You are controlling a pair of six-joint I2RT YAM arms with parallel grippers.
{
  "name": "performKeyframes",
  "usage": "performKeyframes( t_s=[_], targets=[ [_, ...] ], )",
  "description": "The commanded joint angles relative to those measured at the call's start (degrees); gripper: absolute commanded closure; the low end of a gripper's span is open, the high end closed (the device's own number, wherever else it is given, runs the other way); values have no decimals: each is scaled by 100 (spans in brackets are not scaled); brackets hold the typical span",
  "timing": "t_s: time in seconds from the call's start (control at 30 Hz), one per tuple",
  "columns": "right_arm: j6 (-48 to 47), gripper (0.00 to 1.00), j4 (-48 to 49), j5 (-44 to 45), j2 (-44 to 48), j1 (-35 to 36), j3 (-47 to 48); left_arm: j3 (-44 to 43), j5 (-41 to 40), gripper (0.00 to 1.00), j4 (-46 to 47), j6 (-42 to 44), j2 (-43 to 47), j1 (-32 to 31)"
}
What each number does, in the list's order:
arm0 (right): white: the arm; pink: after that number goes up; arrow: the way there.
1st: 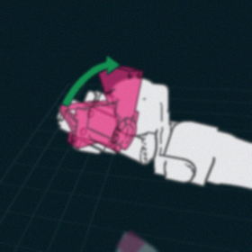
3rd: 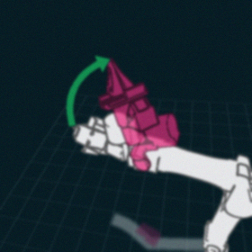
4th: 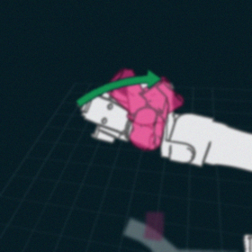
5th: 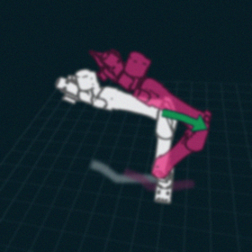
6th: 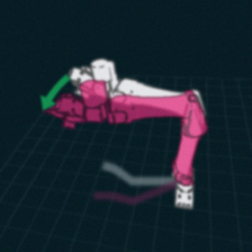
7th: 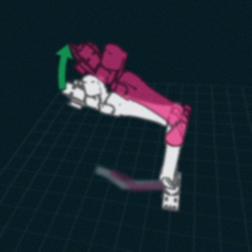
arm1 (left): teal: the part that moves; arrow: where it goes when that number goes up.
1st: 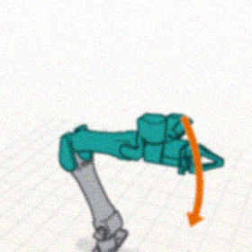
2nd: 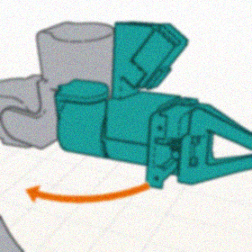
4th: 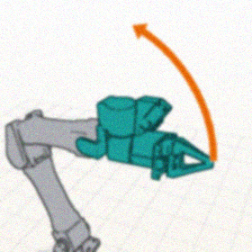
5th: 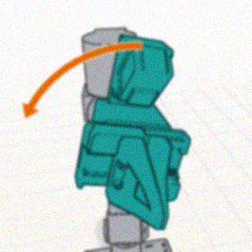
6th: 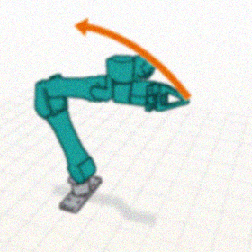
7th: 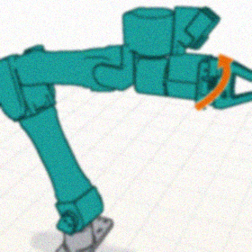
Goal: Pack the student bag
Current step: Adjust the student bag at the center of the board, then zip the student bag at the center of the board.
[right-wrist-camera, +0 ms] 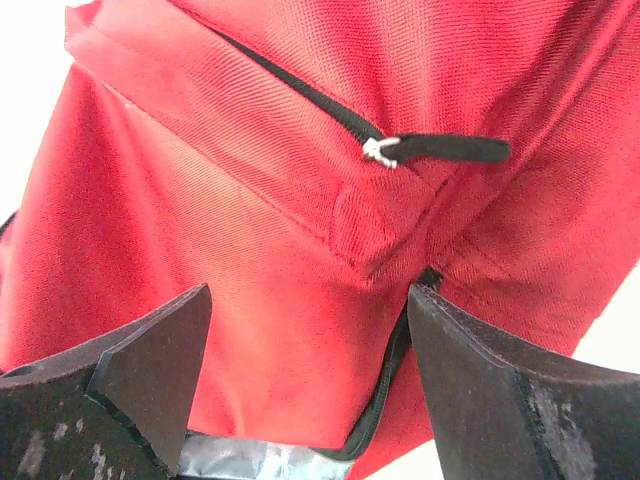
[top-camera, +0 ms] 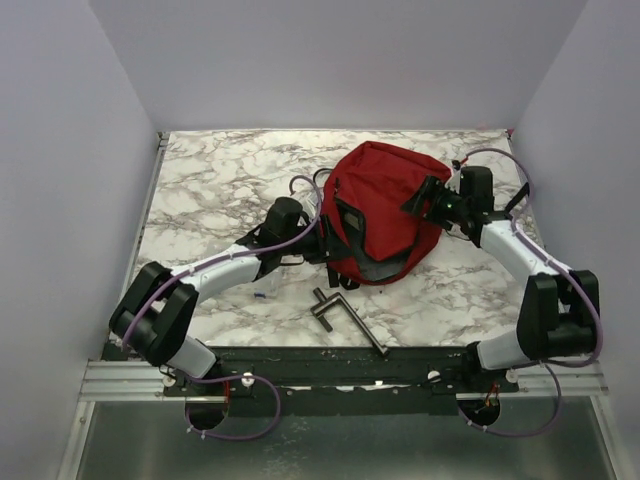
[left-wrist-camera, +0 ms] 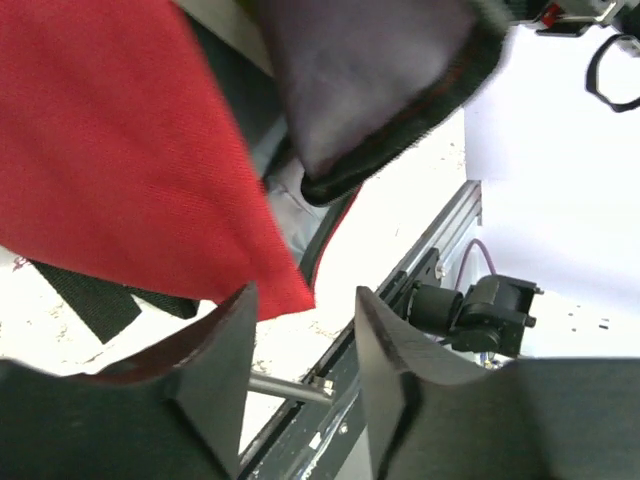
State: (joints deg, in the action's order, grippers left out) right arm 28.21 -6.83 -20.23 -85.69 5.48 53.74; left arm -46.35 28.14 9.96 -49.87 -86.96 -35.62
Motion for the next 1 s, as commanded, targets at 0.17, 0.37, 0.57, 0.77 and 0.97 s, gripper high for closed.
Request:
performKeyframes(
  t_s=[0.17,0.37,0.57,0.77,0.97],
  targets=[
    [626,18,376,45,1016,-771,-771,69,267,44,85,242,1000,20],
    [1561,32,1946,-1739,432,-1642,-1557,-376,376,23,-11,102,621,17],
    [1106,45,1864,-1717,141,-1637,-1539,-890,139,27,-11,-8,-17,0],
    [968,60,1923,-1632,-14,-1629,-1462,-1496,-32,27,-29,-9,-667,-31],
    [881,64,1953,-1713,-208,-1504,-1319,-1931,-439,30,-380,200,-1029,-49]
  ],
)
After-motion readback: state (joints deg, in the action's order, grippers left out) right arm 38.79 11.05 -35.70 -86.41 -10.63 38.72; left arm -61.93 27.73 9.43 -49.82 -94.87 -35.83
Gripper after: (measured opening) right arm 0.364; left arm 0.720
